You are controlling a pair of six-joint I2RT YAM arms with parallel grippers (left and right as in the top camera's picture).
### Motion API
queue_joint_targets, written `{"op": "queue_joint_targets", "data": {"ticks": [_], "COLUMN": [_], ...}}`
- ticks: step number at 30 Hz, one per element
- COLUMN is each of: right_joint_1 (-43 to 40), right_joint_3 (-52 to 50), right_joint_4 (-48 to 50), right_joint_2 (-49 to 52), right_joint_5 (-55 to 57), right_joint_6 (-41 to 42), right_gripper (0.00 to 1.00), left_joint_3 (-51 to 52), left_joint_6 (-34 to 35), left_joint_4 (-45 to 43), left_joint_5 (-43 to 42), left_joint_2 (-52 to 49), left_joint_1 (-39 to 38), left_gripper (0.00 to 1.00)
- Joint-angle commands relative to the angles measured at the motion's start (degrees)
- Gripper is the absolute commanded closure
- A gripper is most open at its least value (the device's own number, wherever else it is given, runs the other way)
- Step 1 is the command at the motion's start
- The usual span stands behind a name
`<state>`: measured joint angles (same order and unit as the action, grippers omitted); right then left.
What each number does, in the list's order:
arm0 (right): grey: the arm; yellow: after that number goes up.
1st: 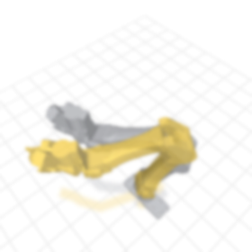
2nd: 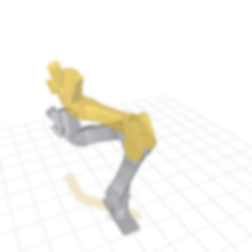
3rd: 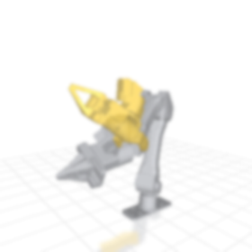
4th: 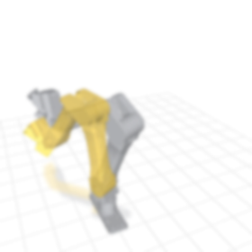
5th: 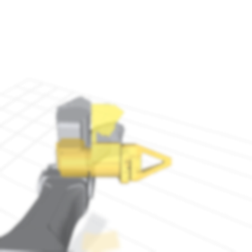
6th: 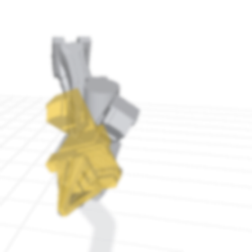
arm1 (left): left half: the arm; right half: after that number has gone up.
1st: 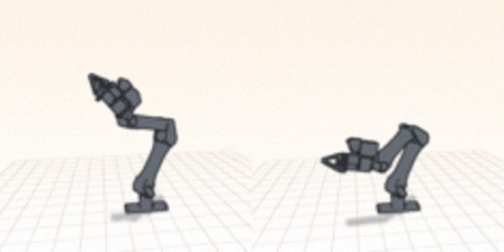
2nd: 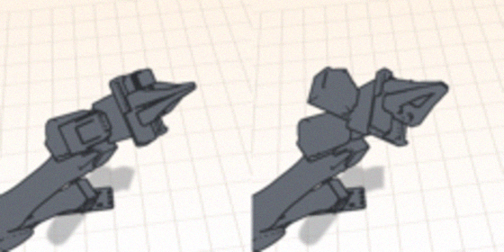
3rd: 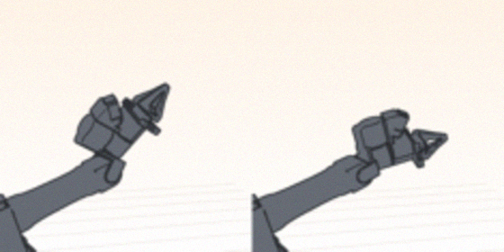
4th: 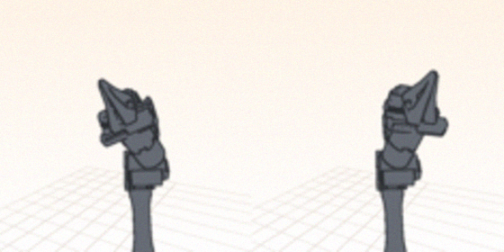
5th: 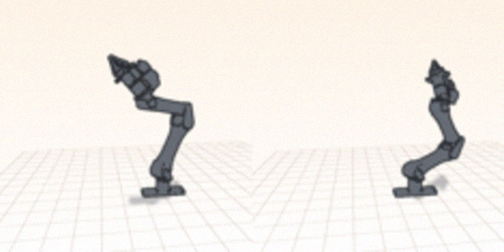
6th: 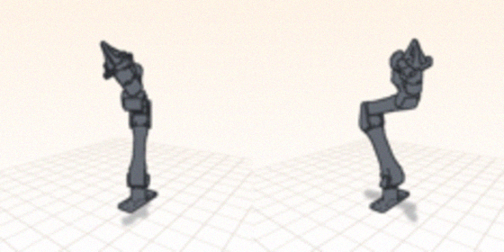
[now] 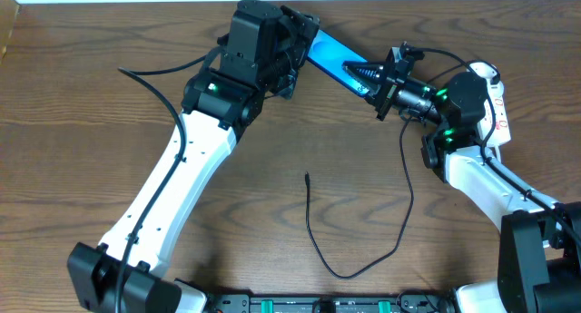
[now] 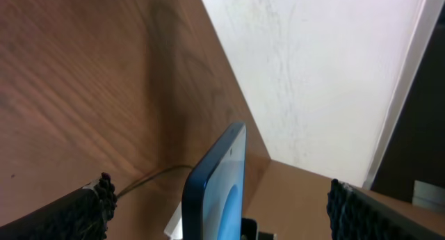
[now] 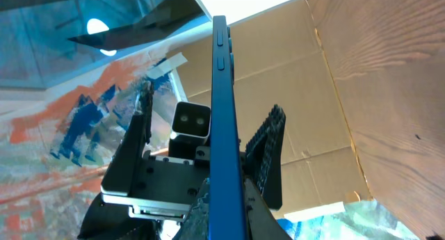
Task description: Plug charger to phone and switch on socket
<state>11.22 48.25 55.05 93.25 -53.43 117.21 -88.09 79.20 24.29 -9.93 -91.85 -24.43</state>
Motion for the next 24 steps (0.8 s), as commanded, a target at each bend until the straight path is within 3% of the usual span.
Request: {"op": "queue_joint_targets", "data": {"ticks": [1, 9, 24], "right_joint_1": [0.46, -0.52, -1.16], "right_joint_3": [0.81, 0.76, 0.76], "right_joint_4": [0.44, 0.42, 0.9], "right_joint_2": [-2.05, -2.05, -2.05], "right_joint_5": [2.01, 2.01, 3.02], "right_joint_6": [0.33, 0.33, 0.33], "right_gripper": [0.99, 0.99, 0.99], "left_joint_3": [-0.11, 0.55, 0.66], "left_joint_6": [-1.16, -2.47, -3.13], "left_joint_4": [-1.33, -11.82, -14.16], "left_joint_5": [-2.01, -15.39, -14.71], "left_joint_2": [-2.49, -6.01, -6.21], "left_joint_1": [0.96, 2.93, 2.89], "left_gripper": [0.03, 0.03, 0.02]}}
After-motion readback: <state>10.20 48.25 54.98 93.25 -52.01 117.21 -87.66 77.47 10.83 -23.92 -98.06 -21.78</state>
